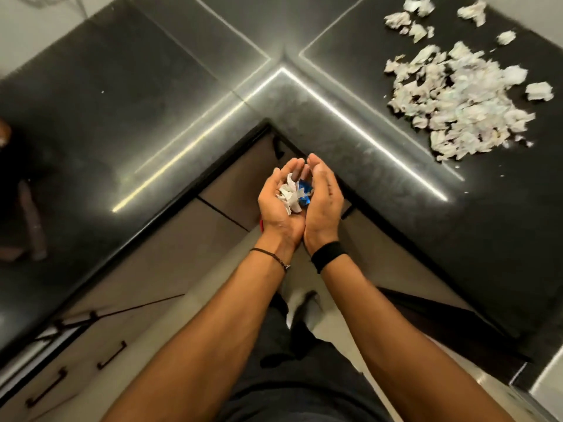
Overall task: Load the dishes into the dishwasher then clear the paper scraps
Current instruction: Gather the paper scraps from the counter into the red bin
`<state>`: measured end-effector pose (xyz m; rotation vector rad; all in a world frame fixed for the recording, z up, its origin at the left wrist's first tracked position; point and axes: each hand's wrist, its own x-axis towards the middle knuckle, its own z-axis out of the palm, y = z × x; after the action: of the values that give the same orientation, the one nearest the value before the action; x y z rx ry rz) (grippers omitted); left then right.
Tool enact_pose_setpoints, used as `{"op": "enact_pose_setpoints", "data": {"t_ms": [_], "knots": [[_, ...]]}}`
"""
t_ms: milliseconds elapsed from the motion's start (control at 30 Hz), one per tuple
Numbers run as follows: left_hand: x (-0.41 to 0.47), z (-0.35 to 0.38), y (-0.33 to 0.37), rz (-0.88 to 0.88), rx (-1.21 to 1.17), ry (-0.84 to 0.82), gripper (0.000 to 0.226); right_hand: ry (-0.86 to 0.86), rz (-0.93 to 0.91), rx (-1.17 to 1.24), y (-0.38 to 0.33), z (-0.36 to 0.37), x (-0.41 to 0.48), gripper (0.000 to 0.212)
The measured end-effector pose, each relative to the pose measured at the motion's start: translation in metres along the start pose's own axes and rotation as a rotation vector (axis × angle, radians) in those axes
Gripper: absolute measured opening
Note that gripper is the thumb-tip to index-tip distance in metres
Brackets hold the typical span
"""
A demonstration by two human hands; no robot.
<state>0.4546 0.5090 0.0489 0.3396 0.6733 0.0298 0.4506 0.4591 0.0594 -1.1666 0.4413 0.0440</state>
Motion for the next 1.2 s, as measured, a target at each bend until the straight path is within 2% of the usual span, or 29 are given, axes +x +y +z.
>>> {"op": "enact_pose_setpoints", "data": {"t_ms": [200, 300, 367, 400, 433, 500, 567, 667, 767, 833, 933, 1067, 1200], "knots": [[0.040, -0.060, 0.001, -0.023, 0.148, 0.201, 0.047, -0.013, 0.192, -0.142, 0.085, -0.003, 0.023, 0.031], [0.093, -0.113, -0.009, -0.114, 0.222, 0.325, 0.033, 0.013, 0.329, -0.244, 0.151, -0.005, 0.052, 0.037], [0.132, -0.151, -0.019, -0.150, 0.288, 0.418, 0.040, 0.082, 0.439, -0.337, 0.193, -0.008, 0.071, 0.050], [0.153, -0.171, -0.024, -0.155, 0.311, 0.461, 0.045, 0.113, 0.479, -0.327, 0.215, -0.011, 0.081, 0.043], [0.174, -0.193, -0.028, -0.168, 0.314, 0.472, 0.048, 0.114, 0.497, -0.277, 0.239, -0.014, 0.092, 0.036], [0.210, -0.227, -0.034, -0.190, 0.317, 0.402, 0.048, 0.047, 0.516, -0.240, 0.275, -0.016, 0.112, 0.040], [0.246, -0.262, -0.043, -0.213, 0.330, 0.316, 0.050, 0.080, 0.493, -0.189, 0.315, -0.020, 0.133, 0.036], [0.279, -0.294, -0.048, -0.222, 0.419, 0.266, 0.056, 0.137, 0.481, -0.246, 0.364, -0.036, 0.155, 0.024], [0.290, -0.310, -0.047, -0.208, 0.461, 0.252, 0.069, 0.123, 0.451, -0.287, 0.377, -0.046, 0.165, 0.022], [0.282, -0.310, -0.041, -0.192, 0.586, 0.239, 0.068, 0.100, 0.439, -0.335, 0.377, -0.052, 0.166, 0.016], [0.263, -0.299, -0.028, -0.205, 0.716, 0.264, 0.057, 0.066, 0.423, -0.354, 0.360, -0.054, 0.157, 0.017], [0.236, -0.266, -0.011, -0.200, 0.727, 0.317, 0.050, 0.066, 0.399, -0.383, 0.322, -0.045, 0.140, 0.015], [0.185, -0.220, 0.007, -0.153, 0.836, 0.313, 0.023, 0.028, 0.341, -0.493, 0.256, -0.035, 0.112, 0.017]]}}
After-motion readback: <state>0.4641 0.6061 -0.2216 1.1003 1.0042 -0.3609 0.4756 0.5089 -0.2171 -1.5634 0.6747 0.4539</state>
